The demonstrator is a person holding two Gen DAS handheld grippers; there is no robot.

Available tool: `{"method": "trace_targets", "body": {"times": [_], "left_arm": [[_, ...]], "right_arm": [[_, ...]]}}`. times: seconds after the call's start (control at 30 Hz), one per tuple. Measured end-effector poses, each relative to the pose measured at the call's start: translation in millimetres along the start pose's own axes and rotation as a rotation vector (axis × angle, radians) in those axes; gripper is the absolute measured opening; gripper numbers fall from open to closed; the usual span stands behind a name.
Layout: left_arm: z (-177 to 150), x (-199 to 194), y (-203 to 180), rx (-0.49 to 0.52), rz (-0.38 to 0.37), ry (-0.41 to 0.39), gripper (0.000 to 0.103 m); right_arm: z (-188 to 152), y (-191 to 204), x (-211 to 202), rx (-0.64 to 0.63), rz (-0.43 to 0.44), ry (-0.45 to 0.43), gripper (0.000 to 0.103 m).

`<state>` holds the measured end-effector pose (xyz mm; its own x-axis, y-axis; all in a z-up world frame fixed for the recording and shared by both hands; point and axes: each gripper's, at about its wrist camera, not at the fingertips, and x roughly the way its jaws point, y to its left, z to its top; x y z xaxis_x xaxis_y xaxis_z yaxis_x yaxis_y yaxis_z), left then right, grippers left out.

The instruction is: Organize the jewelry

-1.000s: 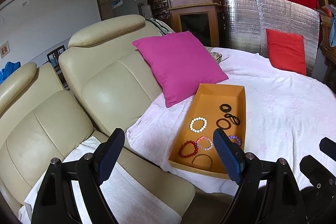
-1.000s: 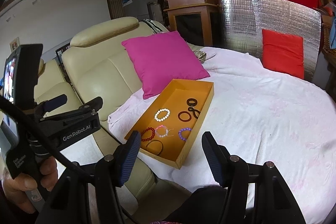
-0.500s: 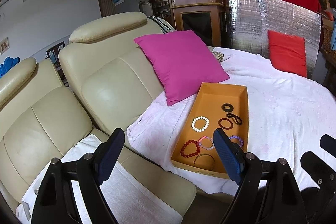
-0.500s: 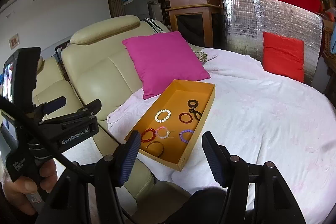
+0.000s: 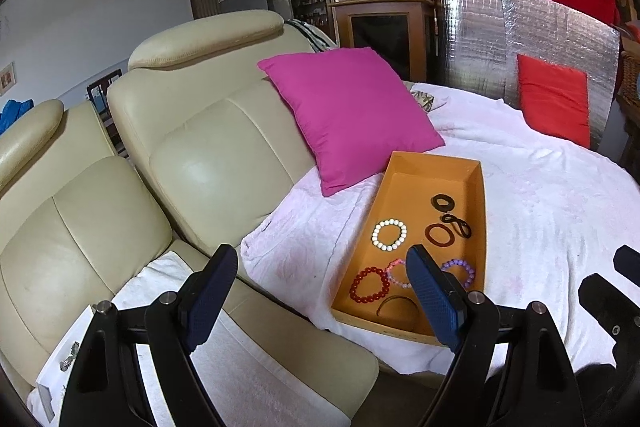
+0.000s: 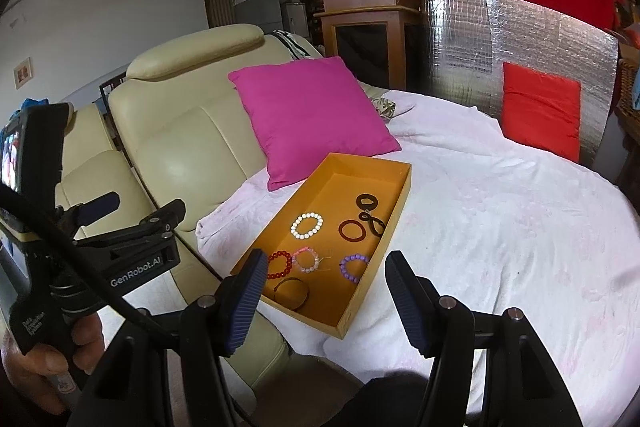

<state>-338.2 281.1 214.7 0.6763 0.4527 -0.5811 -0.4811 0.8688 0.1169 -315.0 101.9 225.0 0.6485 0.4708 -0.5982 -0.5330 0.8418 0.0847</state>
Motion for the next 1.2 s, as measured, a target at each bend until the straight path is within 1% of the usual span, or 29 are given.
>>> {"method": "trace_targets", "body": {"times": [0.37, 0.87, 1.2], "left_arm": [[2.2, 26.6, 3.4, -0.016, 0.01, 0.037, 0.086], [9.9, 53.1, -0.3, -0.01, 0.0, 0.055, 0.086], [15.5, 67.8, -4.9, 0.003, 0.015, 0.072, 0.086]], "right_arm": [[8.0, 1.9, 25.1, -0.023, -0.006, 0.025, 0.065], [18.4, 1.3, 57.3, -0.048, -0.017, 0.059, 0.065], [25.2, -0.9, 84.0, -0.056, 0.01, 0.086, 0.065]]}}
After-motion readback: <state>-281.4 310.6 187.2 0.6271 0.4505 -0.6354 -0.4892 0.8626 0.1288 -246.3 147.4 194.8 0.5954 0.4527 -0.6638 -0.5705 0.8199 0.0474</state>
